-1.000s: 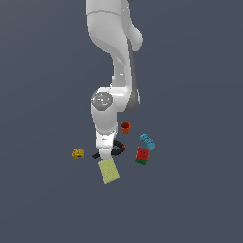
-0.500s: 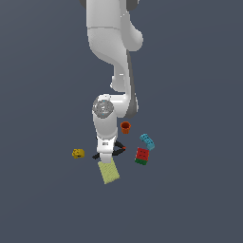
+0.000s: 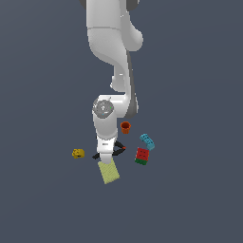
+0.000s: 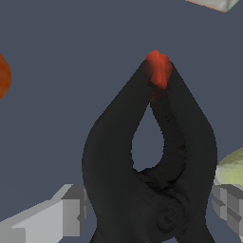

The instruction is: Pick up a designated object from a clutter of objects.

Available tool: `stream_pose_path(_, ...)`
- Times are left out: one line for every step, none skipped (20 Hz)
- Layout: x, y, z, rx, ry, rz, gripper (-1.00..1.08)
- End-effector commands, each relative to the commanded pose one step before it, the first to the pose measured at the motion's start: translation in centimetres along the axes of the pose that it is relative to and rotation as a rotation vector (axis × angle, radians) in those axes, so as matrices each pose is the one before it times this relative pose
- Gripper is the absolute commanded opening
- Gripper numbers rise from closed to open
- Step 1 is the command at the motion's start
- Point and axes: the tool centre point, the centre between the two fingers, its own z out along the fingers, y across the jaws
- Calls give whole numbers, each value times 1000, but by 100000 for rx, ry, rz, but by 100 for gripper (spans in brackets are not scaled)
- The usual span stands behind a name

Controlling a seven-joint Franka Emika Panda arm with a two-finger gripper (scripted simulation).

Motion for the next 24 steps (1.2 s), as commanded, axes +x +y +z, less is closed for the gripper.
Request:
stream_pose_path(70,-478,613,1294,149,-86,-100)
stream_pose_path(-66,472,-622,-1305,-156,77,-100)
stream_pose_path(14,-3,-24,0,0,0,-100)
stream_pose_path(43,-8,-71,0,0,0,-100)
stream_pose_path(72,-14,-118,0,0,0,-100)
stream_pose_path(101,-20,-166,0,0,0,-100)
stream_pose_path(130,-25,-213,0,0,0,-100)
stream_pose_path(159,-31,-261,0,0,0,-100)
stream_pose_path(198,-35,-288,41,-21,-16,-100)
stream_pose_path(218,-42,-359,0,0,0,-100)
stream_pose_path(248,-48,-409,0,0,0,-100)
stream_pose_path(288,-52,-437,41,-21,-16,-100)
stream_pose_path(310,-59,-510,0,0,0,-100)
stream_pose_path(351,-63,-540,41,-21,-16,-100)
stream_pose_path(373,-71,-616,0,0,0,-100)
stream_pose_path(417,-75,-649,41,-21,-16,-100)
stream_pose_path(439,-83,-726,0,0,0,-100)
stream_pose_path(479,-85,-753,42,-20,-16,-100)
stream_pose_path(508,-90,-801,42,-19,-16,-100)
stream_pose_path(525,-97,-869,0,0,0,-100)
stream_pose_path(561,-97,-889,43,-16,-16,-100)
stream_pose_path(586,-101,-930,44,-14,-16,-100)
stream_pose_path(610,-104,-969,45,-11,-16,-100)
stream_pose_path(623,-111,-1033,0,0,0,-100)
